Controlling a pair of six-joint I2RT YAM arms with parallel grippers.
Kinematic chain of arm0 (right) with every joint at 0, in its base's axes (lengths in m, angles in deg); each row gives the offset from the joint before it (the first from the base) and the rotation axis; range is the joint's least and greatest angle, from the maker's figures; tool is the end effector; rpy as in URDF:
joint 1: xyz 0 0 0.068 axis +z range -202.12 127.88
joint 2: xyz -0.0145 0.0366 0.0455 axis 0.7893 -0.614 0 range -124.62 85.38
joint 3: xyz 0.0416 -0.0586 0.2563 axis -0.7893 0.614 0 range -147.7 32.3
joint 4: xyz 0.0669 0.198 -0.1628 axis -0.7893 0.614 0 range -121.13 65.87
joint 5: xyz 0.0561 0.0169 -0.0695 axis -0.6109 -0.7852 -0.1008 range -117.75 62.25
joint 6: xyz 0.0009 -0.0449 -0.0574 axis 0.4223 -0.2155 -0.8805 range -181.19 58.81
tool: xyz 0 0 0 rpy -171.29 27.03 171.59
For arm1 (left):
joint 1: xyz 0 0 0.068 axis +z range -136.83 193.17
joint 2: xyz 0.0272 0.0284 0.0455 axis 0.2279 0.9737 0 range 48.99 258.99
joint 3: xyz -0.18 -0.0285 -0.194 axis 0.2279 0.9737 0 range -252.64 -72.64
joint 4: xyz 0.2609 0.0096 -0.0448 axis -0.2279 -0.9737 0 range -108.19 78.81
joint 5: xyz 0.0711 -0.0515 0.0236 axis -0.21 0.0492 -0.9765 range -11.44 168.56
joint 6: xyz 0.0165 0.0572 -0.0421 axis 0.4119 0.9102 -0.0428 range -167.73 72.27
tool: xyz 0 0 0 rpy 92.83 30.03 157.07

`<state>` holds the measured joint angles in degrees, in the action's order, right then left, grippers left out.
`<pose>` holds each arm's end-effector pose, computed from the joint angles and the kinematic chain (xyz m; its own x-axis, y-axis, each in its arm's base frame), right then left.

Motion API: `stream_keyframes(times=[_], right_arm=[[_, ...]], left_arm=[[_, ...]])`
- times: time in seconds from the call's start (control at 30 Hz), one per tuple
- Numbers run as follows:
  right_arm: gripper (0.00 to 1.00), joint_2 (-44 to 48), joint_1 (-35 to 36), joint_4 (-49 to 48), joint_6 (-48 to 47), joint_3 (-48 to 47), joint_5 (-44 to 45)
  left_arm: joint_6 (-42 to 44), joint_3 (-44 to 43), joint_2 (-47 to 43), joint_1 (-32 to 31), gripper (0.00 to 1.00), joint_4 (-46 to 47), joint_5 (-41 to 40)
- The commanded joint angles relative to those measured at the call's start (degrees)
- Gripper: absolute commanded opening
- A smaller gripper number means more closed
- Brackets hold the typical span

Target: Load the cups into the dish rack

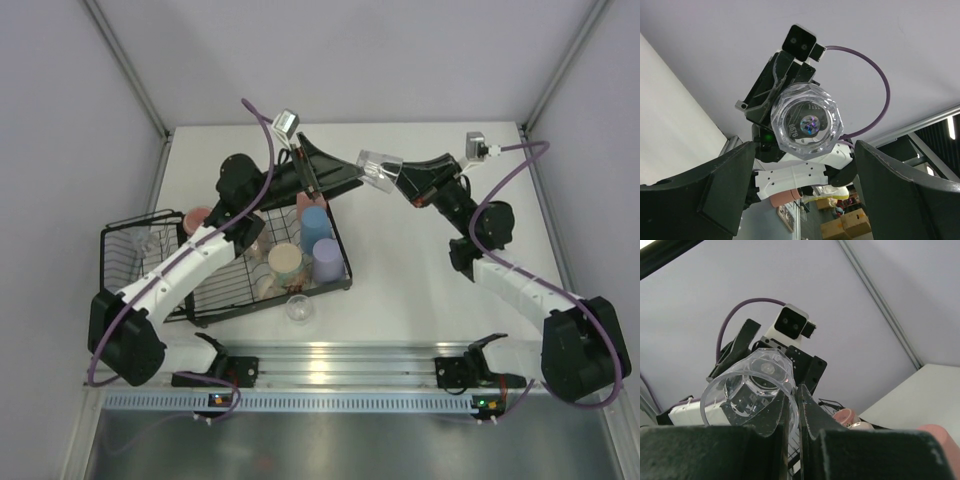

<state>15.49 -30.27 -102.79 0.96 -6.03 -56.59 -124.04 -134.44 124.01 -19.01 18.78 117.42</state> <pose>0.2417 0.1283 0.3578 -0.3119 0.7094 -0.6320 -0.8408 0.1036 0.5313 0.2551 -0.2056 0.3984 -0.8393 -0.3658 -0.4023 0.4554 -0.0688 -0.8876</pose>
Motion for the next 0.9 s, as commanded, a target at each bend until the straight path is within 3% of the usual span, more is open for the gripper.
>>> stream_keyframes(times=[0.0, 0.47, 0.57, 0.6, 0.63, 0.73, 0.77, 0.83, 0.87], right_arm=[[0.0, 0.45, 0.92, -8.76, 0.34, 0.62, -0.52], [0.0, 0.19, 1.97, -8.33, 0.6, 3.17, -1.31], [0.0, 0.37, 1.88, -7.62, 0.08, 3.61, -1.66], [0.0, 0.45, 1.97, -6.66, -0.1, 3.61, -1.74], [0.01, 0.54, 1.89, -6.04, -0.45, 3.7, -1.75], [0.24, 0.72, 1.97, -3.06, -1.5, 3.61, -1.48], [0.41, 0.72, 1.97, -2.27, -1.94, 3.52, -1.48], [0.57, 0.98, 1.89, 0.01, -2.82, 3.52, -2.62], [0.72, 0.98, 1.97, 1.33, -3.17, 3.52, -3.15]], left_arm=[[1.69, -2.71, 0.21, -1.56, 0.86, 6.5, -1.67], [3.54, -2.27, 2.93, -3.41, 0.72, 6.5, -4.75], [3.8, -2.27, 3.37, -3.5, 0.46, 6.5, -4.66], [3.89, -2.36, 3.37, -3.5, 0.29, 6.5, -4.66], [3.89, -2.36, 3.37, -3.5, 0.22, 6.5, -4.57], [5.03, -2.1, 3.03, -3.5, 0.0, 6.06, -4.66], [5.47, -2.18, 2.94, -3.5, 0.0, 4.84, -4.84], [8.8, -2.62, 1.97, -3.5, 0.0, 1.68, -5.8], [10.29, -2.97, 1.53, -3.5, 0.0, -3.47, -6.24]])
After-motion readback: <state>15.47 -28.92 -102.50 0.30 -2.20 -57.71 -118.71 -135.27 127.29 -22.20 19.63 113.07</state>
